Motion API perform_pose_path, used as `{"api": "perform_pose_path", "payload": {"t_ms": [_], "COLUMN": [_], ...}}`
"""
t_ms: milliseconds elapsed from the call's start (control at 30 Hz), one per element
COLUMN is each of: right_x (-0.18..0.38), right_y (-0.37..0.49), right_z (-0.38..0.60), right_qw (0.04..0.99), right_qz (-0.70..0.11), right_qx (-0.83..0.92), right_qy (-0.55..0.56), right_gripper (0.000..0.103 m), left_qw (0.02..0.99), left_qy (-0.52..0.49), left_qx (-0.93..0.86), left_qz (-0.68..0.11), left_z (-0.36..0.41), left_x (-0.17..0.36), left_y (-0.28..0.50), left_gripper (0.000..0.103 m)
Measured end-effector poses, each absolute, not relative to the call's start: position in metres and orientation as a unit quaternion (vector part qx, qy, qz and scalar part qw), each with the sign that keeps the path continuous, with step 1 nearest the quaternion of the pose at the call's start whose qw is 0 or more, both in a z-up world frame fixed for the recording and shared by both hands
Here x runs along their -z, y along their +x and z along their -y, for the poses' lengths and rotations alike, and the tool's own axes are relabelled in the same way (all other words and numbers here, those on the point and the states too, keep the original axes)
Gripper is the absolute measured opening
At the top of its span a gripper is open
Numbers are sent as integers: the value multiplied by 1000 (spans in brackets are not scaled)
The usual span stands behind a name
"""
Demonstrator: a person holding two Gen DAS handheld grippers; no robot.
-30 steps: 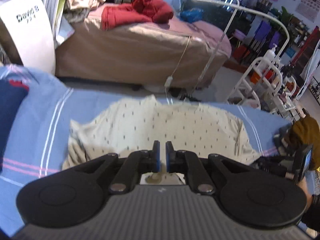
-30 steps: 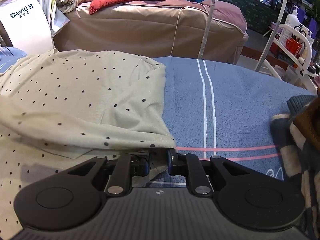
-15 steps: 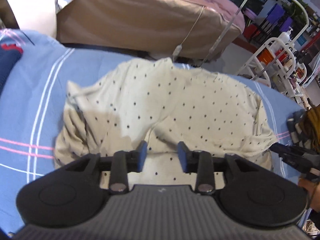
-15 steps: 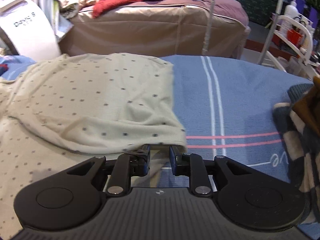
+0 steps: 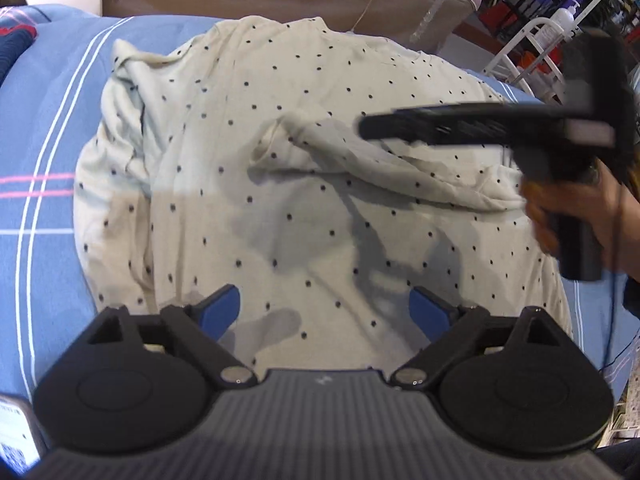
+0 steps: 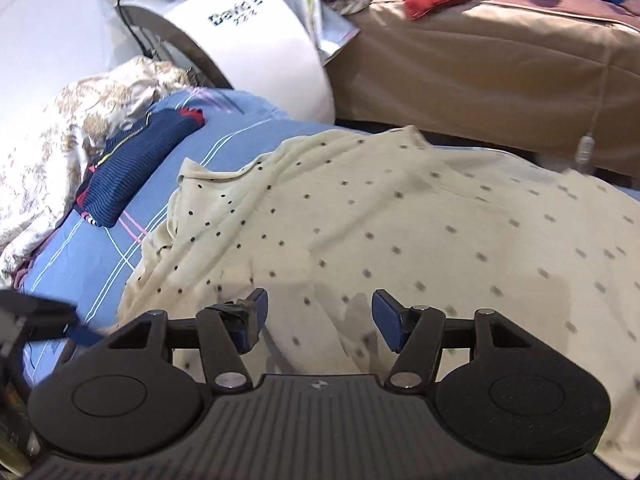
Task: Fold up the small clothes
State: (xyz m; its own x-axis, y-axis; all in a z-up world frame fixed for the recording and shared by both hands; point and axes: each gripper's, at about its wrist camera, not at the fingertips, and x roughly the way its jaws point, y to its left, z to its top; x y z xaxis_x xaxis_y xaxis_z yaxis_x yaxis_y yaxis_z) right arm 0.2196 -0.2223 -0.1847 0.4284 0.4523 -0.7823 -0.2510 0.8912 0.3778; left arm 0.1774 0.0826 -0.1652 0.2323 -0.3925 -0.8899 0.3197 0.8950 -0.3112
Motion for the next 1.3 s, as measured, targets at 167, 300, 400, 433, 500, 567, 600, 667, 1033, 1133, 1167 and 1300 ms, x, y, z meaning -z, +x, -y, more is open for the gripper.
{"api": "perform_pose_path", "payload": {"t_ms": [167,300,400,433,500,567,600,667,1033,1133,1167,1300], "right_x": [204,205,197,190,172,160,155,152,178,165,161,152], "right_y": [242,244,239,233,219,200,186,160,96,92,91,85], "right_z": [200,196,191,192,191,186,181,169,153,175,185,226], "right_qw": [819,813,811,818,830,831,830,825,799,814,817,827], "right_qz": [-523,-527,-532,-523,-505,-501,-500,-505,-535,-523,-524,-524], "right_qx": [-215,-227,-223,-217,-209,-214,-219,-232,-256,-233,-223,-180], "right_qy": [96,103,96,100,107,115,114,101,100,92,91,94], "right_gripper": [68,19,6,6,6,6,6,6,42,43,43,44], "left_qw": [779,777,780,785,796,807,812,819,807,806,806,802], "left_qy": [-71,-59,-53,-52,-53,-57,-60,-66,-81,-67,-54,-21], "left_qx": [223,227,226,223,211,193,185,168,194,203,205,224], "left_qz": [-582,-584,-581,-575,-565,-556,-551,-544,-551,-552,-553,-554], "left_z": [-97,-102,-108,-111,-118,-129,-135,-147,-114,-101,-96,-81], "left_x": [167,167,165,162,157,149,145,138,165,180,183,194], "left_y": [167,164,168,168,170,172,172,174,209,217,218,222], "left_gripper": [94,94,94,94,94,94,94,94,81,55,49,47]}}
